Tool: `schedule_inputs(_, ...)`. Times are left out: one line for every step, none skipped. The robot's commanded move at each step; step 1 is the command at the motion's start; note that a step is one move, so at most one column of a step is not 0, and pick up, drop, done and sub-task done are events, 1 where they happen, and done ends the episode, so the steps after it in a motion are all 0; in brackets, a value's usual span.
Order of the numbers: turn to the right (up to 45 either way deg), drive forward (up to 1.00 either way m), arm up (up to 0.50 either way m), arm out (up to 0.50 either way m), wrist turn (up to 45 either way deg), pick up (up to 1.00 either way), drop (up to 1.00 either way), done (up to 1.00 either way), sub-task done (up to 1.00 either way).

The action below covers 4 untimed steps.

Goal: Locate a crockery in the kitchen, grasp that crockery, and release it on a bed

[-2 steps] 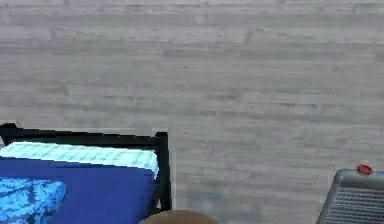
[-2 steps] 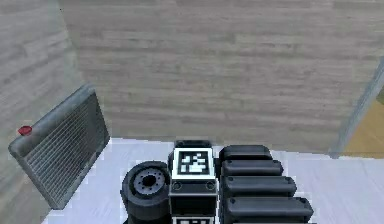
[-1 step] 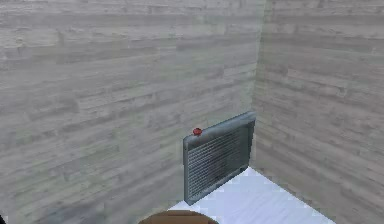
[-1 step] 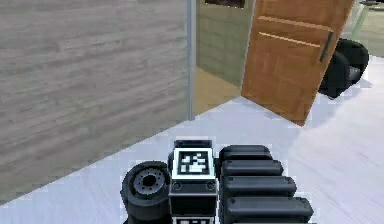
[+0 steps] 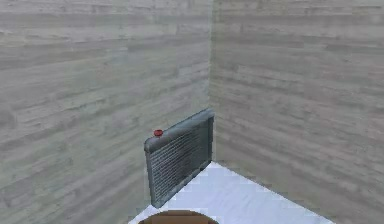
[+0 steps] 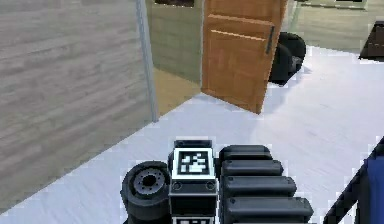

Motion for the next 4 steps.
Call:
schedule_inputs(-45.0,0.0,0.0,0.0,0.0,0.0,0.0,0.0,0.0)
schedule_inputs(-45.0,0.0,0.0,0.0,0.0,0.0,0.0,0.0,0.0)
schedule_inputs(-36.0,0.0,0.0,0.0,0.0,0.0,0.0,0.0,0.0)
schedule_inputs(-3.0,0.0,0.0,0.0,0.0,0.0,0.0,0.0,0.0)
